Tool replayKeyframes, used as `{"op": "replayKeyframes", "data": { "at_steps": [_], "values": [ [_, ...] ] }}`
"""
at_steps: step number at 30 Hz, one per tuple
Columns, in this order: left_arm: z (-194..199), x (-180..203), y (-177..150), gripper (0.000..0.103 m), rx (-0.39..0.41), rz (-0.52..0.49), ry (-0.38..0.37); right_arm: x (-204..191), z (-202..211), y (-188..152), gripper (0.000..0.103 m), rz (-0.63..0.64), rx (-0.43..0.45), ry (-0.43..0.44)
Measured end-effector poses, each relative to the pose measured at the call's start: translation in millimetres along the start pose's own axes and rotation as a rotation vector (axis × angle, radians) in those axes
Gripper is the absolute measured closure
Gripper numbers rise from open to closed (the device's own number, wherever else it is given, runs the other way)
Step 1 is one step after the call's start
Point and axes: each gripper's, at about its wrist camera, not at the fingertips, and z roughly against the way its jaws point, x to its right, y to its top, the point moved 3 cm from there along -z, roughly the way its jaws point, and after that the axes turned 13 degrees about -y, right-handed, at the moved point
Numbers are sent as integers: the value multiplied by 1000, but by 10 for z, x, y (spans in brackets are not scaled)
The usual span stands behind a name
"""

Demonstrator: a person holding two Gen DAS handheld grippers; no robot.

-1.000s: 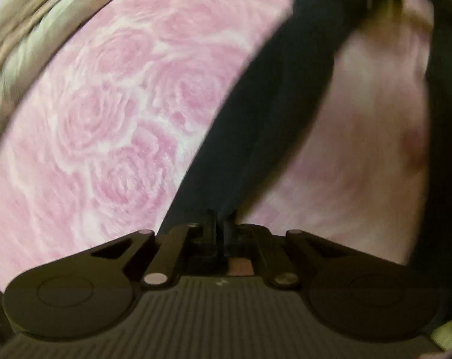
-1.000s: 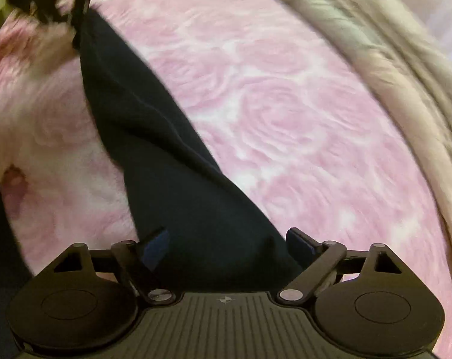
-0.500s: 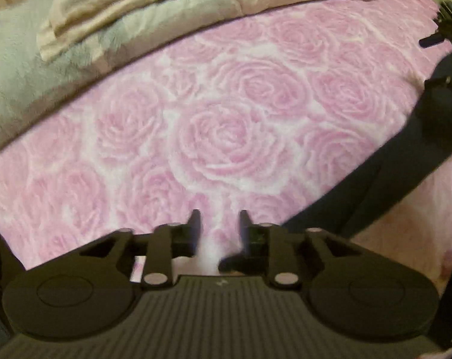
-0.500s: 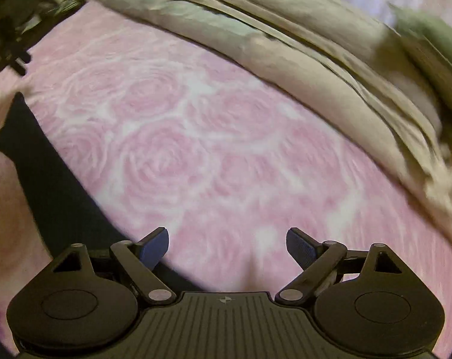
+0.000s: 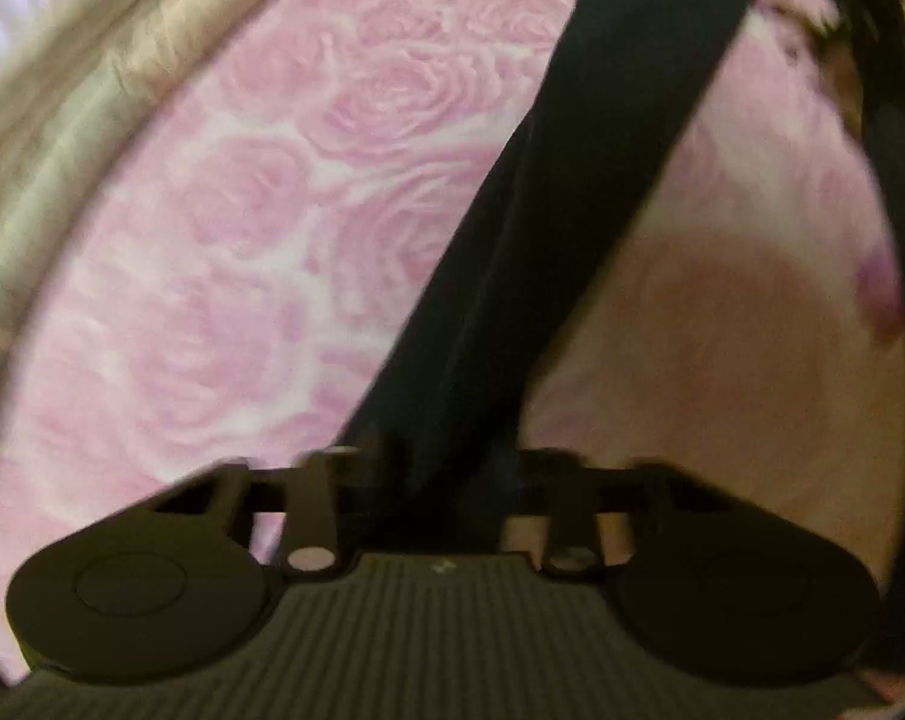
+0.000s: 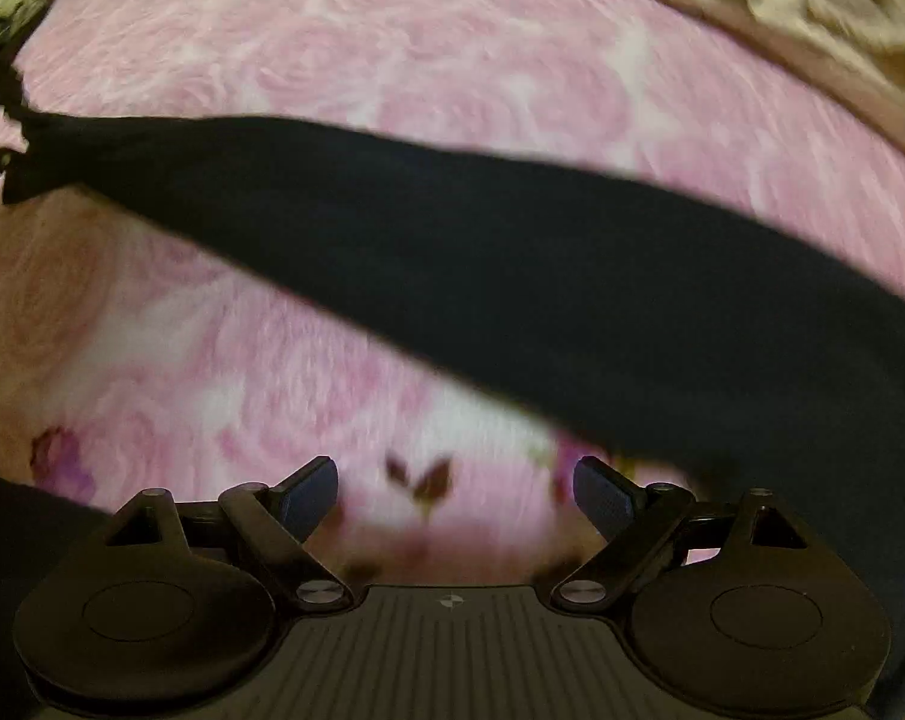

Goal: Fold clothes

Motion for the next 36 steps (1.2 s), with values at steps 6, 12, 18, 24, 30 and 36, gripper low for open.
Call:
{"op": "replayKeyframes", "data": {
  "at_steps": [6, 12, 18, 24, 30, 36],
  "values": [
    [635, -375, 301, 102, 136, 261, -190, 302, 157, -117, 14, -137, -11, -20],
    [1306, -696, 753, 102, 232, 332, -315, 524, 322, -45, 14, -220, 27, -23],
    [1723, -54, 733, 102, 151, 234, -410, 551, 294, 5, 14, -255, 56, -59],
    [2071, 321, 607, 102, 108, 220, -547, 717, 444, 158, 14, -298, 145, -117],
    [1372, -575, 488, 97, 67, 427, -240, 852, 530, 302, 14, -281, 198, -151],
    [864, -448, 128, 76, 51, 370, -71, 729, 356, 169, 14, -245, 139, -146]
  ]
}}
